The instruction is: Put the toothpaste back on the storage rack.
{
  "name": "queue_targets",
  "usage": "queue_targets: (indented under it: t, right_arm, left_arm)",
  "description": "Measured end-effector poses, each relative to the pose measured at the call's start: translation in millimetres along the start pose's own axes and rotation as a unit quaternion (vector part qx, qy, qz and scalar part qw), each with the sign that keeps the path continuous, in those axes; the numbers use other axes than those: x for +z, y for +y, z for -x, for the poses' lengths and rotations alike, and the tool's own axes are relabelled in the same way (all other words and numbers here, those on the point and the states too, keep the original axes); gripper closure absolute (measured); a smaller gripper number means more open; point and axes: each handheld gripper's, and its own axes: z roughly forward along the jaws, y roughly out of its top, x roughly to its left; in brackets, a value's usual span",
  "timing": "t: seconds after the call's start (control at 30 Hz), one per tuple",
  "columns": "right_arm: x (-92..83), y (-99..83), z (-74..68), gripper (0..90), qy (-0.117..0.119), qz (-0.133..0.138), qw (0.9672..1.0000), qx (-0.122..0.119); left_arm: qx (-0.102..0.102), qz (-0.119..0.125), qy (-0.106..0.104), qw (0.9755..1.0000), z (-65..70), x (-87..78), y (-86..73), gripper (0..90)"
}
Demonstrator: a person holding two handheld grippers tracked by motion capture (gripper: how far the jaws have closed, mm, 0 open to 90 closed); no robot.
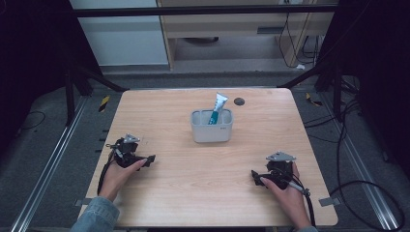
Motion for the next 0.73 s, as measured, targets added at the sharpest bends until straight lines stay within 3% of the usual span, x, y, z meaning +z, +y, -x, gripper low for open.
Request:
queue_targets:
  t: [0.3,0.4,0.47,0.53,0.73]
  right_arm:
    - [0.0,0.0,0.0,0.6,0.000,0.000,1.0000,0.000]
    - [0.0,0.0,0.0,0.6,0.000,0.000,1.0000,0.000]
    - [0.0,0.0,0.0,0.6,0.000,0.000,1.0000,0.000]
    - [0.0,0.0,0.0,0.6,0.000,0.000,1.0000,0.000]
    - [0.0,0.0,0.0,0.6,0.000,0.000,1.0000,0.000]
  left_arm:
    - [-0.007,0.003,0.000,1.0000,-7.2,10.7,-4.9,4.4]
    - [-0.004,0.017,0.002,0.9998,-8.7,12.9,-6.7,3.6]
    - [0.001,0.021,0.006,0.9998,-8.4,14.5,-7.5,3.1]
    - [0.024,0.027,0.013,0.9993,-7.0,16.7,-10.2,1.5]
    - [0.023,0.024,0.010,0.9994,-7.1,17.1,-10.0,0.0]
